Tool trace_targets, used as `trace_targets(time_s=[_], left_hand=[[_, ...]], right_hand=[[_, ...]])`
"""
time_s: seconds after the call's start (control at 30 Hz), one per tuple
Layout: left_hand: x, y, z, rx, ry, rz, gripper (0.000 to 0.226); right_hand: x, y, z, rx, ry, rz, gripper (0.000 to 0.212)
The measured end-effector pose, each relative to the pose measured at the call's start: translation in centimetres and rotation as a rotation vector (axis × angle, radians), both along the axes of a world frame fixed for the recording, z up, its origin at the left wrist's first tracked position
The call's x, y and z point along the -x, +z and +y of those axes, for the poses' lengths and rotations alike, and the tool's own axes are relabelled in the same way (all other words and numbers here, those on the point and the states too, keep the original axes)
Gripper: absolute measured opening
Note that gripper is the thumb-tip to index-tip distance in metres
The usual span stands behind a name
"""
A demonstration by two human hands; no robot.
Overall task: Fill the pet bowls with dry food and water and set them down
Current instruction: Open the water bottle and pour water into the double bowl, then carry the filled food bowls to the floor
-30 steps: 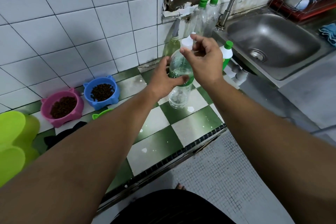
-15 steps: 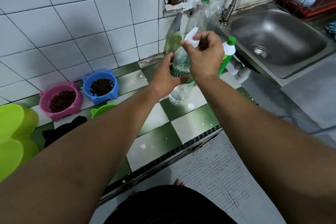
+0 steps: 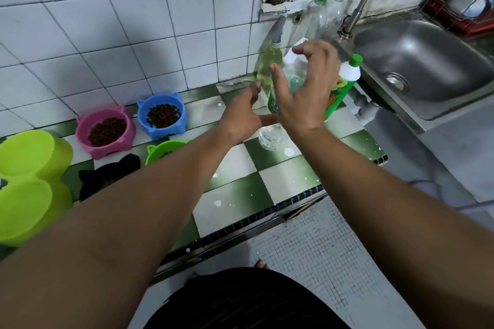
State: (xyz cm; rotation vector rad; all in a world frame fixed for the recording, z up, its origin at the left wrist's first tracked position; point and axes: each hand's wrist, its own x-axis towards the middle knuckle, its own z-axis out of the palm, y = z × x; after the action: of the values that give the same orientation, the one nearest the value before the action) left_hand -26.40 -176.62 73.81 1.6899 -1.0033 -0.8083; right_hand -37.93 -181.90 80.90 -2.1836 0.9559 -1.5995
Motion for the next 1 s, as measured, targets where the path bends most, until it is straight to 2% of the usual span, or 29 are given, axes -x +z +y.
trace_targets(time_s=[0.07, 0.13, 0.17, 0.23, 0.37, 0.57, 0.67, 0.87, 1.0], left_hand=[[-1.1, -0.4, 1.5, -0.017, 0.071, -0.058, 0.092], [-2.2, -0.5, 3.4, -0.015, 0.19, -0.172, 0.058], [-2.9, -0.6, 4.6, -0.018, 0.266, -0.233, 0.045], [-4.3, -1.2, 7.0, -0.057, 0.382, -0.301, 0.035], [-7.2, -2.7, 13.3, -0.158, 0.587, -0.331, 0.031], [-8.8, -5.1, 21.8, -0.346, 0.795, -0.275, 0.032], [-9.4, -6.4, 24.9, -0.432, 0.904, -0.293, 0.037], [-10.4, -8.7, 28.4, -0.648, 1.031, -0.268, 0.054], [-11.4, -9.7, 28.8, -0.724, 1.086, -0.228, 0.051]], right_hand=[[-0.8, -0.9, 1.4, 0.023, 0.122, 0.031, 0.025], [-1.9, -2.1, 2.9, 0.004, 0.255, 0.057, 0.02], [-2.5, -2.7, 3.6, -0.03, 0.313, 0.075, 0.019], [-3.5, -4.3, 5.1, -0.192, 0.402, 0.129, 0.022], [-6.4, -8.1, 7.4, -0.618, 0.45, 0.316, 0.029], [-8.9, -13.0, 9.8, -0.97, 0.424, 0.657, 0.053], [-9.8, -15.1, 11.0, -1.021, 0.399, 0.729, 0.058], [-10.8, -16.5, 11.9, -1.014, 0.306, 0.769, 0.048], [-10.9, -16.8, 11.8, -0.946, 0.275, 0.8, 0.042]])
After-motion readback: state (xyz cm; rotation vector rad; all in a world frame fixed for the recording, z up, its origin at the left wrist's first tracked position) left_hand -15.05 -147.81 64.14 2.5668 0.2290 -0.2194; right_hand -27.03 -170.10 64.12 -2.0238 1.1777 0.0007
